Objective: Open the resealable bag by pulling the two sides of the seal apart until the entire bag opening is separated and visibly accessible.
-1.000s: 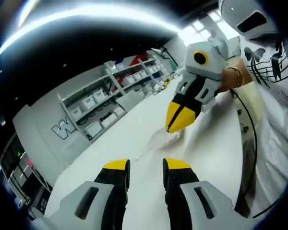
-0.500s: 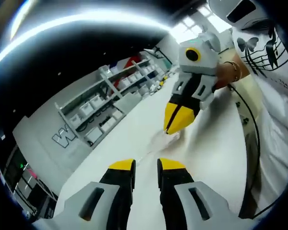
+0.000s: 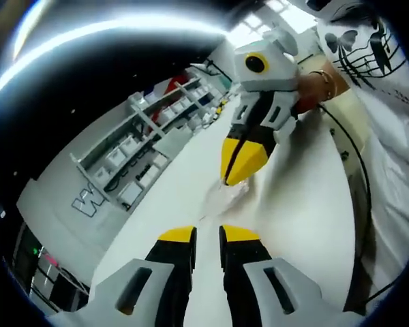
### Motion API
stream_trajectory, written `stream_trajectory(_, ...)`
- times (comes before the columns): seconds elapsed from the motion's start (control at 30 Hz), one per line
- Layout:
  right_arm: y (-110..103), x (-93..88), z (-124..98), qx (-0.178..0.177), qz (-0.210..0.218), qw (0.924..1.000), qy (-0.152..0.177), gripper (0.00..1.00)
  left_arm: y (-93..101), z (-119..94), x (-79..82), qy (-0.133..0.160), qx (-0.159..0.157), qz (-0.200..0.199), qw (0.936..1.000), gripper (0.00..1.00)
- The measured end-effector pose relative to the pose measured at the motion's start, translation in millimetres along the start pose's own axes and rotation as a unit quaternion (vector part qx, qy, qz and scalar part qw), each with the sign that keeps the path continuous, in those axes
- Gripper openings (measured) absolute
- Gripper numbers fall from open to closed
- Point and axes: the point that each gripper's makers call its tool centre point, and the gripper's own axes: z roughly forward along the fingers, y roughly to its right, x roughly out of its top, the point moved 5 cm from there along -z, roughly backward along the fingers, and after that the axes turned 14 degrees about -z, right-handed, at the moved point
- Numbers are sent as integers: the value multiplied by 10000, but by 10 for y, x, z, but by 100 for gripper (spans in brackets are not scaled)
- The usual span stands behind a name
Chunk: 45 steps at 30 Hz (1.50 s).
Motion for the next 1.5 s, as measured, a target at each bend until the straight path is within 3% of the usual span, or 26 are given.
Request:
stream_trajectory(0.57,-30,20,1,-17,53,10000,14,0,-29,7,82,45,107,689,9976,6)
stream_trajectory(0.93,-54,46,-2,-3,56,10000,38,0,-1,64,77,-111,46,1110,9937,6)
stream_trajectory(1.5,-70,60,-36,-30,93,9999,46,0,-10,93,11,-200,93,1402,9899,1)
